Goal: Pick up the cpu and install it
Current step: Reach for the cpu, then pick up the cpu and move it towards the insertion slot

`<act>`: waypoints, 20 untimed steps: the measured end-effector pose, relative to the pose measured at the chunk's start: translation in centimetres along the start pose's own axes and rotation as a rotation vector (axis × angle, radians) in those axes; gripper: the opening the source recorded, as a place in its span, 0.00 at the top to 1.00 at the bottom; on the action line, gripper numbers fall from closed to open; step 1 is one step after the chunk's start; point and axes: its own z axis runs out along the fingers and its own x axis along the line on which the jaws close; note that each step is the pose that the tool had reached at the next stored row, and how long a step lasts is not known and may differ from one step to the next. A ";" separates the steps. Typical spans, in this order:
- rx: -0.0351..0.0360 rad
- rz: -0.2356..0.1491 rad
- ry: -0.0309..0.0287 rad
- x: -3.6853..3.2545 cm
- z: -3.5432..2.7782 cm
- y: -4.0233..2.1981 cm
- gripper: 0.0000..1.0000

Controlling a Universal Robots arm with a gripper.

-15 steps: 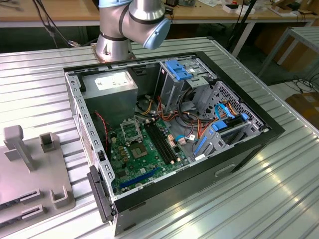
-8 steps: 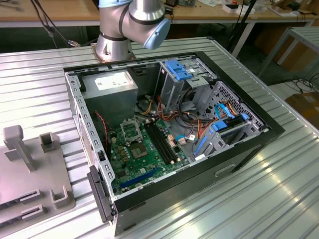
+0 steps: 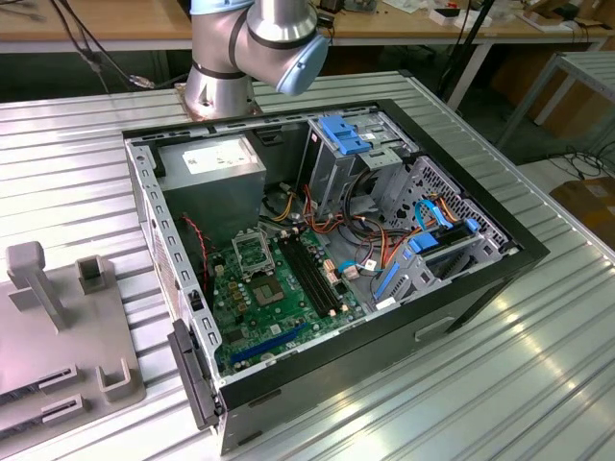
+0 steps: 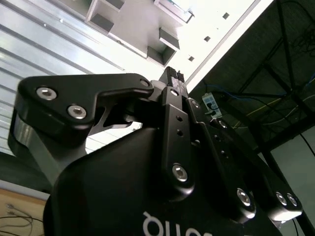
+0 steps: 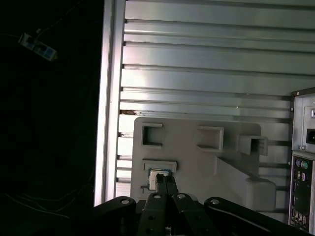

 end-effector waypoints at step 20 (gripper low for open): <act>0.0001 0.000 -0.0015 0.01 0.00 0.00 0.55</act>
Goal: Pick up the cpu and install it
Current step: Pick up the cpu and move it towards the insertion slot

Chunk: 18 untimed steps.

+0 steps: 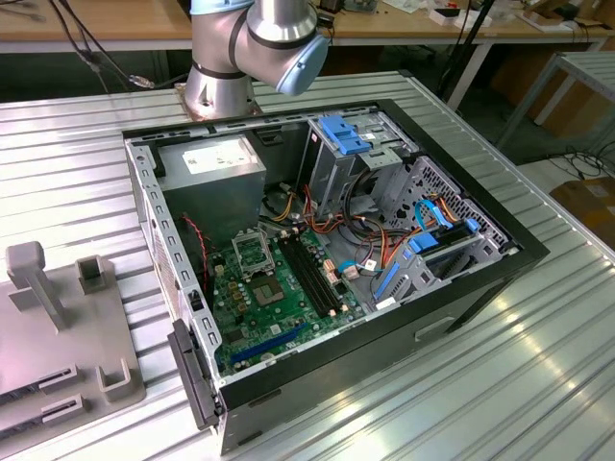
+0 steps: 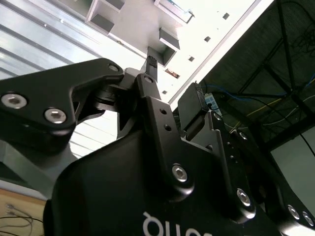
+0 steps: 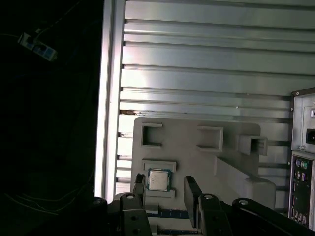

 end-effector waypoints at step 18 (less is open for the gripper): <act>0.0001 0.000 -0.0001 0.20 0.13 -0.59 0.55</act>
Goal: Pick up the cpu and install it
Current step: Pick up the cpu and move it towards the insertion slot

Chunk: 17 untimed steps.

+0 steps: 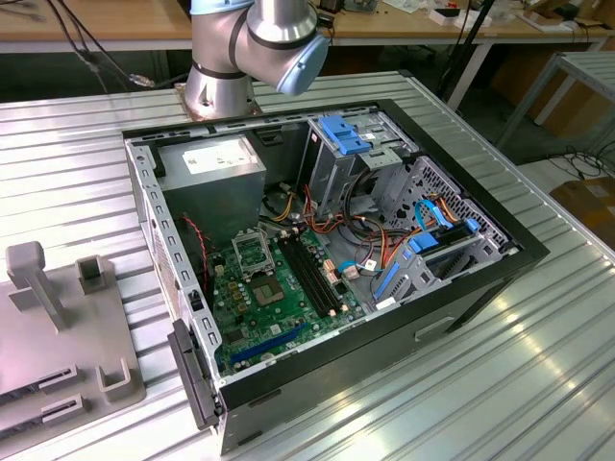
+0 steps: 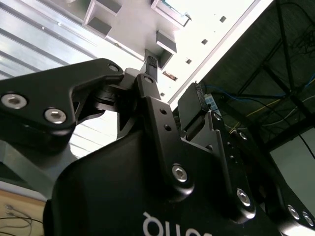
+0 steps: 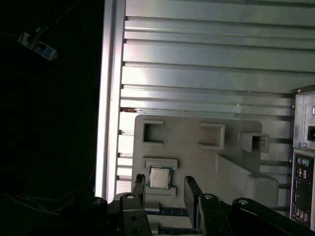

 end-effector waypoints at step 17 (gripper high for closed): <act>0.0000 0.000 0.0001 0.26 1.65 -0.37 0.55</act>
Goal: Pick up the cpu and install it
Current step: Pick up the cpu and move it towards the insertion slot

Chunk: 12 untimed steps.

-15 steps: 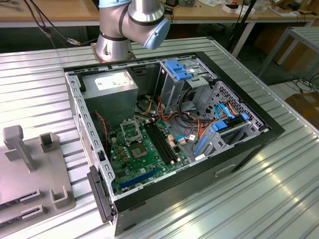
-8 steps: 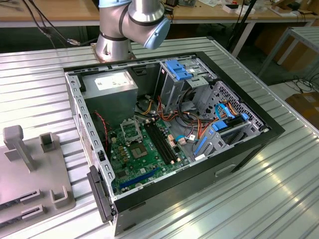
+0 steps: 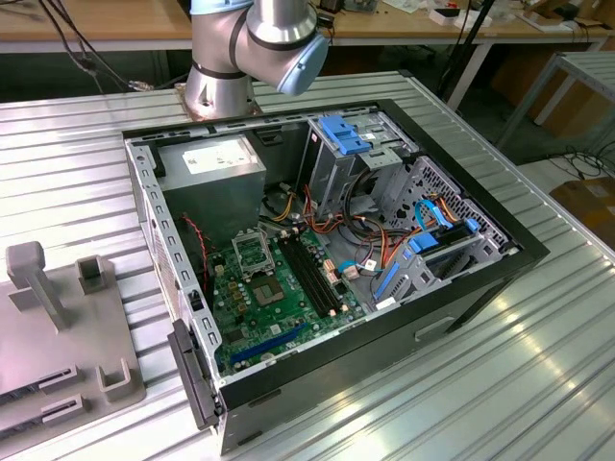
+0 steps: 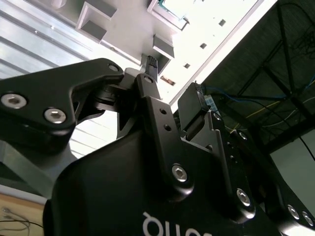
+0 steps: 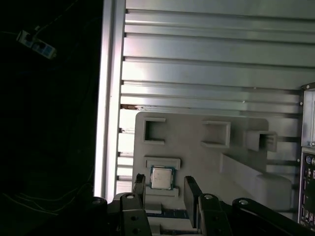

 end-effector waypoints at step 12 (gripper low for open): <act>0.0000 0.000 -0.0001 0.15 1.01 -0.04 0.55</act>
